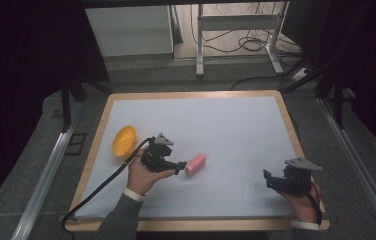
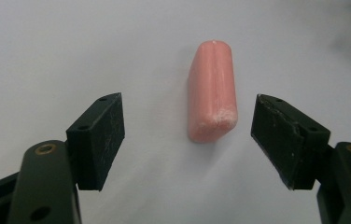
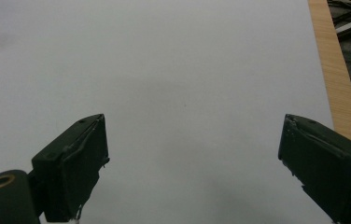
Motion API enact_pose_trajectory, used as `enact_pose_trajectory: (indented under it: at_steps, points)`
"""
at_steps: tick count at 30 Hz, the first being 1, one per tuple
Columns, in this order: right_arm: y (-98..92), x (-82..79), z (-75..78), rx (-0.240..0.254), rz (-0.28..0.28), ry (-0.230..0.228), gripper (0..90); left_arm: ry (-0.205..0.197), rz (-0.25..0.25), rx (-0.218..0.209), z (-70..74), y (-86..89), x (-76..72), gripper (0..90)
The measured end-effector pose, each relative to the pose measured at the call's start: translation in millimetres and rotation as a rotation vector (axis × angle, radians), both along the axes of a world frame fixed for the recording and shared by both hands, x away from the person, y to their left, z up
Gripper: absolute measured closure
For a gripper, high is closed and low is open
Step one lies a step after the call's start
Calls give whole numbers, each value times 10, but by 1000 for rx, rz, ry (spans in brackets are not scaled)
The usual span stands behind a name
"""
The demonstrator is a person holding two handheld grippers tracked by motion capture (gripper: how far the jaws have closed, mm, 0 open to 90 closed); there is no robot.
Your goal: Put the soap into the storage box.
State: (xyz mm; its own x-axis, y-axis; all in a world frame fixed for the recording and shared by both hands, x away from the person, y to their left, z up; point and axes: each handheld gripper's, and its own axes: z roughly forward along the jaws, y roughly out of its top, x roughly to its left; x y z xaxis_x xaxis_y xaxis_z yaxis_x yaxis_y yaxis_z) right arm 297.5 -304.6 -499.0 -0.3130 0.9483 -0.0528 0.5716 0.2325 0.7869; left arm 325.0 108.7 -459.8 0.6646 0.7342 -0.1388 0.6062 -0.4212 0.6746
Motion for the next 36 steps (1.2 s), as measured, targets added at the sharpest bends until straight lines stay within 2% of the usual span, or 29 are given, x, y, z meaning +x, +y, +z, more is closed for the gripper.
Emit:
enact_pose_trajectory:
  at_steps: [4,6,7,10,12,16,18,20,23,30,33,36]
  points:
    - [8,4,-8,-5,3,5,80,-13,-26,23,32,-82,-1,263]
    - [15,3,-7,-7,2,4,80,-6,-34,12,38,-126,16,262]
    - [17,2,-7,-8,2,4,80,-6,-40,28,35,-162,25,262]
    - [17,3,-9,-10,4,5,80,-3,-63,26,29,-261,35,263]
    - [15,5,-14,-11,2,6,80,1,-72,41,18,-329,47,260]
    - [11,4,-12,-11,0,5,80,12,-85,29,10,-432,58,260]
    - [8,2,-10,-11,0,3,80,9,-84,56,7,-468,64,259]
    - [4,4,-9,-12,-1,2,80,23,-100,42,19,-499,75,267]
    - [1,3,-8,-13,-1,2,80,28,-94,39,21,-527,107,278]
    - [5,13,-21,-13,-3,6,80,61,-66,66,-68,-562,205,300]
    - [11,15,-25,-16,-2,7,80,72,-63,106,-122,-616,248,307]
    - [11,15,-27,-16,-1,6,80,87,-57,122,-158,-660,280,314]
